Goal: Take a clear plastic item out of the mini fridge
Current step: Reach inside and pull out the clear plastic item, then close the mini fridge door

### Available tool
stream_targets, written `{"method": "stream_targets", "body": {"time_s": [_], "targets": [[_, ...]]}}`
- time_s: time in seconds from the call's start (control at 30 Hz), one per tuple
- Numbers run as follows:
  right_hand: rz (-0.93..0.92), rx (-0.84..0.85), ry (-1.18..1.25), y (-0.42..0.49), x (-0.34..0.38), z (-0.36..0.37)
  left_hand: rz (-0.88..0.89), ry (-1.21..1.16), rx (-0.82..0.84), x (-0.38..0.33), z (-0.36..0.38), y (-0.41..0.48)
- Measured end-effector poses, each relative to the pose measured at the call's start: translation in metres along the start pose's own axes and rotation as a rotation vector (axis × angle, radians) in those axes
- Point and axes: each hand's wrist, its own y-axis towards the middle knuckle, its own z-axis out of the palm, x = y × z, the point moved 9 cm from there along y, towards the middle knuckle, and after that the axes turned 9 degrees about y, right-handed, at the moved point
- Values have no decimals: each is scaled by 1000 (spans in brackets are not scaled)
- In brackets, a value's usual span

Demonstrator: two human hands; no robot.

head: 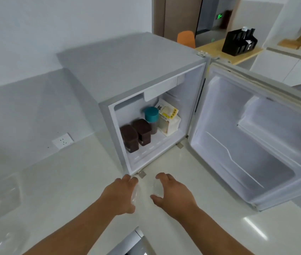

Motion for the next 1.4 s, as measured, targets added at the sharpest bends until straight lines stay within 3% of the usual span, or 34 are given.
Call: {"method": "stream_targets", "body": {"time_s": [0.43, 0.9, 1.17, 1.4], "targets": [[-9, 159, -101, 88, 83, 137, -83, -70, 81, 160, 69, 19], [52, 228, -141, 117, 80, 189, -9, -14, 134, 189, 117, 62], [24, 215, -132, 102, 70, 169, 16, 34, 43, 171, 102, 54], [19, -36, -183, 57, 33, 58, 92, -161, -166, 85, 13, 32]]}}
